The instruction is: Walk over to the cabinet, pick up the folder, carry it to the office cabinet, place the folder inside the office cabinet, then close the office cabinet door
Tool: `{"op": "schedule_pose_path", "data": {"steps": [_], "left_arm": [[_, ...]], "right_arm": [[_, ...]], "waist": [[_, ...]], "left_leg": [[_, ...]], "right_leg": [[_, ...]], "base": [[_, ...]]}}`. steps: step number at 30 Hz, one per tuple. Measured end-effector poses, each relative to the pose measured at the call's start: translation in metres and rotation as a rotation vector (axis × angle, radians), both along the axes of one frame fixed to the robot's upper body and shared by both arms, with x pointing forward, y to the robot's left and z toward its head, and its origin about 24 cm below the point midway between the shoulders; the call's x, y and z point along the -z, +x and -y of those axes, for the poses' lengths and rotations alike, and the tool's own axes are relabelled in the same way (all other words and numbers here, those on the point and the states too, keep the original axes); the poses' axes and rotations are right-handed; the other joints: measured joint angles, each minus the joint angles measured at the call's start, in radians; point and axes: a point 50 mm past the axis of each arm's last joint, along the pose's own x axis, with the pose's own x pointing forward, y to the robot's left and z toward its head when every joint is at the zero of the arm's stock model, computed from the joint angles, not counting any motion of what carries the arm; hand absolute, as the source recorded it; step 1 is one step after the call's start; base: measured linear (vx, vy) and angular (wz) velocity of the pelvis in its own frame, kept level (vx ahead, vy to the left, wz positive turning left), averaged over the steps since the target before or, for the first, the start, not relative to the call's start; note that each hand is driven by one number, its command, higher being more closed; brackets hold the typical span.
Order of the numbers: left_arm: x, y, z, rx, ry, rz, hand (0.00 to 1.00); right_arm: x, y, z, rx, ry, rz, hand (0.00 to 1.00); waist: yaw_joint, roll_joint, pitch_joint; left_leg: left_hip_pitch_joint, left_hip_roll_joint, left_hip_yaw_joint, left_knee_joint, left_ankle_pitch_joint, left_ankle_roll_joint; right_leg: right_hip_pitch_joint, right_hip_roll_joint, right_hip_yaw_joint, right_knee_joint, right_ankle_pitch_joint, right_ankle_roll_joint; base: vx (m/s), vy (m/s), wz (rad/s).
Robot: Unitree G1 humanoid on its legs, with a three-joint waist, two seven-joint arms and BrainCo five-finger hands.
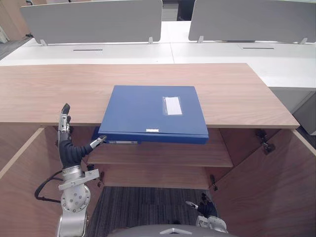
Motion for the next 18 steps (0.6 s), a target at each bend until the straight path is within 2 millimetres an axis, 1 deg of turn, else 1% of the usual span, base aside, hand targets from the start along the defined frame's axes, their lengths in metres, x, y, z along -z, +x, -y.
{"op": "schedule_pose_path", "data": {"steps": [3, 5, 8, 10, 11, 12, 13, 16, 18], "left_arm": [[-0.008, 0.000, 0.013, 0.085, 0.106, 0.021, 0.00], [-0.008, 0.001, 0.021, 0.131, 0.157, 0.014, 0.00], [-0.008, 0.003, 0.039, 0.210, 0.241, 0.016, 0.00], [-0.009, 0.004, 0.048, 0.236, 0.284, 0.028, 0.00], [-0.010, 0.005, 0.055, 0.266, 0.321, 0.041, 0.00], [-0.010, 0.005, 0.057, 0.273, 0.327, 0.043, 0.00], [-0.010, 0.006, 0.064, 0.295, 0.374, 0.054, 0.00], [-0.009, 0.007, 0.074, 0.316, 0.438, 0.066, 0.00], [-0.008, 0.007, 0.080, 0.336, 0.482, 0.069, 0.00]], "right_arm": [[0.001, -0.002, 0.000, -0.007, -0.003, -0.008, 0.00], [0.001, -0.002, 0.000, -0.011, -0.003, -0.008, 0.00], [0.001, -0.004, 0.000, -0.049, -0.012, -0.018, 0.00], [0.002, -0.006, -0.001, -0.054, -0.013, -0.023, 0.00], [0.002, -0.005, -0.001, -0.057, -0.014, -0.023, 0.00], [0.002, -0.005, -0.001, -0.057, -0.014, -0.023, 0.00], [0.002, -0.005, -0.001, -0.058, -0.014, -0.023, 0.00], [0.002, -0.006, -0.001, -0.065, -0.014, -0.024, 0.00], [0.002, -0.005, -0.002, -0.067, -0.014, -0.022, 0.00]], "waist": [[-0.004, 0.001, -0.006], [-0.010, 0.003, -0.009], [-0.016, 0.005, -0.017], [-0.019, 0.007, -0.019], [-0.021, 0.009, -0.020], [-0.021, 0.009, -0.021], [-0.024, 0.011, -0.023], [-0.025, 0.016, -0.028], [-0.034, 0.017, -0.033]], "left_leg": [[0.005, 0.001, 0.000, 0.002, -0.003, 0.000], [0.012, 0.001, 0.001, 0.001, -0.003, 0.000], [0.017, 0.004, 0.006, 0.002, -0.010, -0.002], [0.017, 0.005, 0.007, 0.001, -0.010, -0.003], [0.017, 0.007, 0.010, 0.001, -0.011, -0.004], [0.017, 0.008, 0.011, 0.001, -0.011, -0.004], [0.018, 0.010, 0.016, 0.001, -0.012, -0.006], [0.018, 0.013, 0.035, -0.001, -0.013, -0.007], [0.021, 0.013, 0.036, 0.000, -0.014, -0.007]], "right_leg": [[0.005, 0.000, 0.002, 0.004, -0.006, 0.000], [0.008, 0.002, 0.005, 0.008, -0.010, -0.001], [0.005, 0.006, 0.024, 0.020, -0.020, -0.003], [0.004, 0.007, 0.025, 0.022, -0.023, -0.004], [0.002, 0.009, 0.028, 0.022, -0.023, -0.005], [0.002, 0.009, 0.029, 0.022, -0.024, -0.006], [0.000, 0.012, 0.033, 0.022, -0.024, -0.006], [-0.012, 0.019, 0.053, 0.026, -0.024, -0.008], [-0.012, 0.021, 0.054, 0.026, -0.025, -0.009]], "base": [[0.00, 0.000, 0.00], [0.01, 0.001, -0.02], [-0.01, -0.002, -0.03], [0.00, -0.006, -0.02], [-0.01, -0.009, -0.04], [-0.01, -0.015, -0.09], [0.00, -0.010, -0.08], [0.00, -0.005, -0.19], [0.01, -0.003, -0.05]]}}
